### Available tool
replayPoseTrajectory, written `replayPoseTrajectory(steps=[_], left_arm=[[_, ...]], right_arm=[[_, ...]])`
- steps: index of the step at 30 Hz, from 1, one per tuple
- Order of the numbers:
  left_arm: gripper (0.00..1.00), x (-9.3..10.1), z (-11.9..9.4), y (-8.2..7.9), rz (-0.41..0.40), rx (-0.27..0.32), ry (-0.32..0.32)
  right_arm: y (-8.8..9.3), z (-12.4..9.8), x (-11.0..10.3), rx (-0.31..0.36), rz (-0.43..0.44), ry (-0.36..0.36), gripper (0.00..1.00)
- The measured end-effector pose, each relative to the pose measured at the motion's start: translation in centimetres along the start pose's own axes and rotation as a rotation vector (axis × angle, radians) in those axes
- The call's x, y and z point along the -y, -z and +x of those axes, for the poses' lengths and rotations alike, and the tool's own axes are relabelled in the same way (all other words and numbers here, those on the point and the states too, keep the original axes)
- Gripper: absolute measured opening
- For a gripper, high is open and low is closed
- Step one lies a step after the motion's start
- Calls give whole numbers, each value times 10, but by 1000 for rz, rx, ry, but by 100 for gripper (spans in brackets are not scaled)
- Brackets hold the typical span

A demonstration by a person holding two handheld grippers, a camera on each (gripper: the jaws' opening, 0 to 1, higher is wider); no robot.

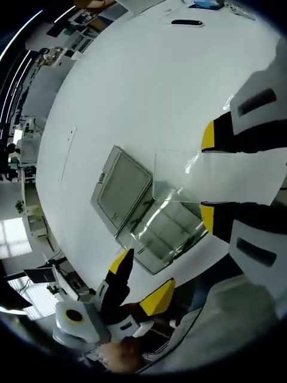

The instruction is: Insert the divider into the dual guide fixture by aligning both edges with the guide slots and pushing it downward to the bottom, including one-sided entry, uneven engagement, binding, and posture correction.

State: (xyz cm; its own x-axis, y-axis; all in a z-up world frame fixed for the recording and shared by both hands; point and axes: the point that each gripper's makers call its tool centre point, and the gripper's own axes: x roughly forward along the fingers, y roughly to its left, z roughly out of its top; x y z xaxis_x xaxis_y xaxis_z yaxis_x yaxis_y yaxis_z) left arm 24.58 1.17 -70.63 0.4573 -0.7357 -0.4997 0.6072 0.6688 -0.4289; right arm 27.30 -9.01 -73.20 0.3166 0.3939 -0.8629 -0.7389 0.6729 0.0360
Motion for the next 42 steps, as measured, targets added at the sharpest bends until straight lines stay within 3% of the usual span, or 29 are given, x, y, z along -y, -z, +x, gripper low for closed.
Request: replayPoseTrajectory(steps=[11,17,25,42], left_arm=[[35,2,-3,-14,-103,79,22],[29,0,-6,-18,-118,111,9],[24,2,-8,-23,-220,172,24],[13,-2,-9,-20,-279,193,17]], right_arm=[[-21,-3,-23,34,-60,-38,26],[-30,-3,-37,56,-72,-64,26],[-37,-2,-52,76,-86,-103,26],[-50,-2,-73,116,-84,-154,26]])
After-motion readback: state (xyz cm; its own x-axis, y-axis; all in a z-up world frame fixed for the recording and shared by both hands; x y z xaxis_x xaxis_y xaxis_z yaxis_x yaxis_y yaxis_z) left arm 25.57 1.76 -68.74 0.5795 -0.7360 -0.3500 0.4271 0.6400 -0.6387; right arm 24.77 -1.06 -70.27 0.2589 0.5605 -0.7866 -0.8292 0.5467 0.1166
